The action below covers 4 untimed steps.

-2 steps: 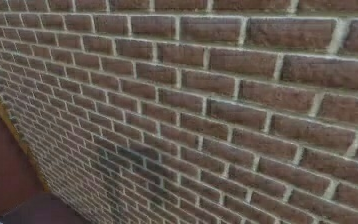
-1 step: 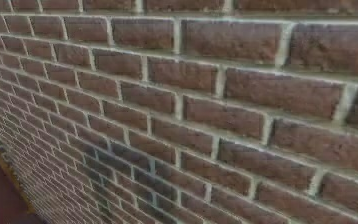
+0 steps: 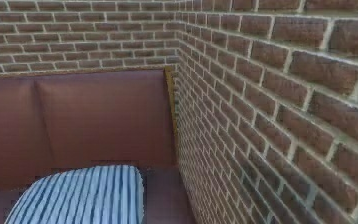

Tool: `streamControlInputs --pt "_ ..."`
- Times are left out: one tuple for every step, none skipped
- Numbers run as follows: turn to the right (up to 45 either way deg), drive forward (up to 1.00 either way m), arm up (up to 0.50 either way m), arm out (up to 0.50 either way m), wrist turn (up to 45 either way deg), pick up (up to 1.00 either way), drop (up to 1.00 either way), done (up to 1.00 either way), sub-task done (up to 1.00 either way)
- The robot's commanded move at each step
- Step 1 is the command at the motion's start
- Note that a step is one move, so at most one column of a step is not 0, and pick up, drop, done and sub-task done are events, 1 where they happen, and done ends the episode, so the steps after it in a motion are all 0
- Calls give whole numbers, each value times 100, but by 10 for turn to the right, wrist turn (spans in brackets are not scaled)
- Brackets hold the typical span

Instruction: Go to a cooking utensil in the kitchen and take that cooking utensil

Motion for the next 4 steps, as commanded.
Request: streamControlInputs --pt "-450 0 0 0 0 0 0 0 0" --pt "-450 0 0 0 0 0 0 0 0" --pt "-120 0 0 0 0 0 0 0 0" --pt "0 15 0 0 0 0 0 0 0"
